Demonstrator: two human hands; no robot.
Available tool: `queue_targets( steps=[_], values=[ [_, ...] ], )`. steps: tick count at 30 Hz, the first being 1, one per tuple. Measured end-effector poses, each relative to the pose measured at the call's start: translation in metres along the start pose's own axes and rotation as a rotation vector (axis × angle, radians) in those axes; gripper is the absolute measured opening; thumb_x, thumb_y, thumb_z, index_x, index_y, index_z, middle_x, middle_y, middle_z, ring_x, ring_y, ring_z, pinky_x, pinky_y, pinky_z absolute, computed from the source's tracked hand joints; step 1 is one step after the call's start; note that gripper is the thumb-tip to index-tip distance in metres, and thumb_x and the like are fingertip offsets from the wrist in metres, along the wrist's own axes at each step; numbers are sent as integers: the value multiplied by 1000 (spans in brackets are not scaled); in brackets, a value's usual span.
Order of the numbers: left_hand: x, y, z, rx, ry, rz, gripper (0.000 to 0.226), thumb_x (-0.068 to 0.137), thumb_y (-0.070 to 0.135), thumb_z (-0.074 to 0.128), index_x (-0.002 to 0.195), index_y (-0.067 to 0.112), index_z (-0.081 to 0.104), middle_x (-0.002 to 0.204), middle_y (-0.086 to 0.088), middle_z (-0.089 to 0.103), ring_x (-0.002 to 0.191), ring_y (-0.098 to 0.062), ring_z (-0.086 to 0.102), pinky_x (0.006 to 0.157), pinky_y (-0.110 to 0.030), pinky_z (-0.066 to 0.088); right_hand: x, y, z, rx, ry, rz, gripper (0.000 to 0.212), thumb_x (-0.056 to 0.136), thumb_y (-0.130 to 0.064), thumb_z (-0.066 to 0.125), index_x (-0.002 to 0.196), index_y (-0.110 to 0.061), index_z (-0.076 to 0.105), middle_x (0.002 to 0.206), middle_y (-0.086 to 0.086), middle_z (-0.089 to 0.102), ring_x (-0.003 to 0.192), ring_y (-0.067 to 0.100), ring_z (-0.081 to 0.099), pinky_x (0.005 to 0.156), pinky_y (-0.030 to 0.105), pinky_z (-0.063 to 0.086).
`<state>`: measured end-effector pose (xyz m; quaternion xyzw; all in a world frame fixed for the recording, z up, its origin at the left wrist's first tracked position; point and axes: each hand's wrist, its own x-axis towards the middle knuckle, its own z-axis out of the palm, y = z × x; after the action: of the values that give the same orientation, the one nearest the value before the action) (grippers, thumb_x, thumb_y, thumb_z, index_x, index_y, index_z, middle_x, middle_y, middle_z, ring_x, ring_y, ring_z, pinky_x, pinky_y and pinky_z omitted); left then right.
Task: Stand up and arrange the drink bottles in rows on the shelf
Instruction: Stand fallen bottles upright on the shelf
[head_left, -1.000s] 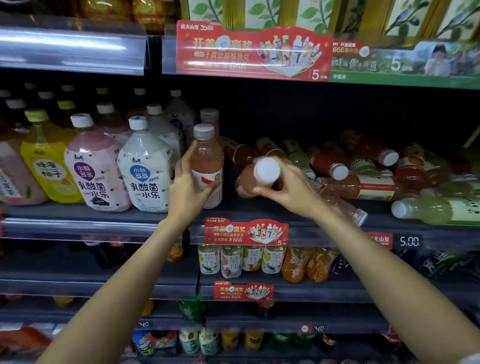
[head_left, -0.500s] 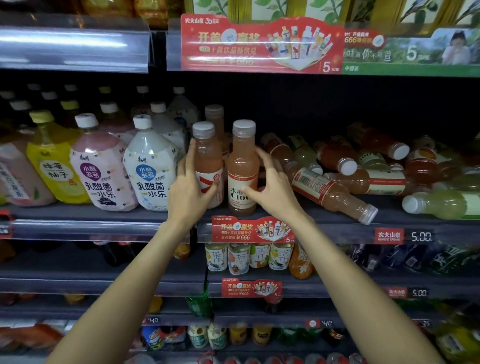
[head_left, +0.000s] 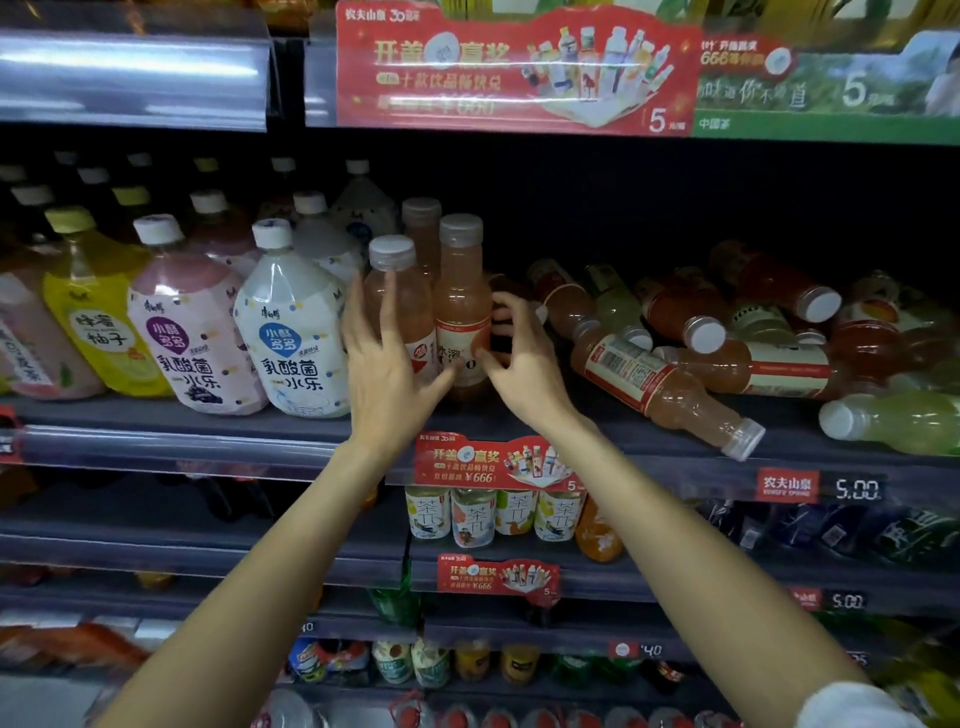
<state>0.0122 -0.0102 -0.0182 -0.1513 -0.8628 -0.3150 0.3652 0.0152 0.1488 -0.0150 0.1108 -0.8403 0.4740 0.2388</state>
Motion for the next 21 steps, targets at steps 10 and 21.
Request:
queue_targets(
  steps=[10,21],
  values=[
    [-11,8,37,482,139,383,71,81,37,69,144,31,38,156,-7,10,148,-29,-7,116,-55,-2,37,27,-40,-952,-91,-231,45,83,-8,62,127,-12,52,125,15,55,115,35,49,93,44,39],
    [-5,-4,42,578,112,453,50,82,28,69,131,26,58,156,2,30,145,-22,22,114,-53,-16,63,47,-26,-1301,-439,-128,47,96,-36,42,140,-21,41,140,9,41,130,30,29,103,44,23]
  ],
)
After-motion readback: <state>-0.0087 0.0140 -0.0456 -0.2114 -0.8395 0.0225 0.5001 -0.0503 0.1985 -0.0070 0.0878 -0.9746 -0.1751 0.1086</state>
